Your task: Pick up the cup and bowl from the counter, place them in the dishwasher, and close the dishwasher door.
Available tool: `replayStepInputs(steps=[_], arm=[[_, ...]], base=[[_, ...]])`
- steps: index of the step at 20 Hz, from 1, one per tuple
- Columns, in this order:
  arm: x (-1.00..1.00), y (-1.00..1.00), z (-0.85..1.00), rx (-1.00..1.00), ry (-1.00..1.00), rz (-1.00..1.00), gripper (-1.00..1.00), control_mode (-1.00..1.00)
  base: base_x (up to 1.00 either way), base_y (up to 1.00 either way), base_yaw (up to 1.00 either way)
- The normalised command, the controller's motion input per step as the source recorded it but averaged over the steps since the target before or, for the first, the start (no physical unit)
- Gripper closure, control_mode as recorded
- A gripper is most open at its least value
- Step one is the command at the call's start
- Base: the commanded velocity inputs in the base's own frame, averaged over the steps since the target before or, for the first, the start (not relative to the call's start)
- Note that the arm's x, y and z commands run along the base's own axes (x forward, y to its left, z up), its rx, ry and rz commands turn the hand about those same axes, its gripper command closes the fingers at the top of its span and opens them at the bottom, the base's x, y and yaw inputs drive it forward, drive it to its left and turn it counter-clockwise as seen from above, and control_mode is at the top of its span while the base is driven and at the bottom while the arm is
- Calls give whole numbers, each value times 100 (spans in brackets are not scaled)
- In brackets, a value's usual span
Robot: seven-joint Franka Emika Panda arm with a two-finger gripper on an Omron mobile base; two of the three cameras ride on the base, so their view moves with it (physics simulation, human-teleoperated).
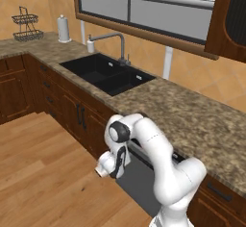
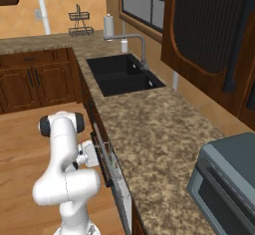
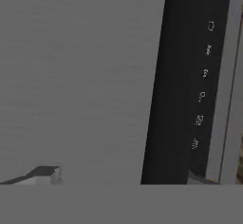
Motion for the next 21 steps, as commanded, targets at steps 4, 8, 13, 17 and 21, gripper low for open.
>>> replayStepInputs(steps=[4, 8, 13, 17, 21], arm=[[100, -93, -79, -26, -6, -1, -100, -100], [82, -38, -100, -56, -38, -7, -100, -100], [80, -59, -100, -51, -39, -7, -100, -100], [98, -97, -100, -35, -34, -2, -100, -100], [100, -100, -95, -16, -29, 0, -100, -100]], base=[[0, 0, 0], [0, 0, 0], [0, 0, 0], [0, 0, 0], [0, 0, 0]])
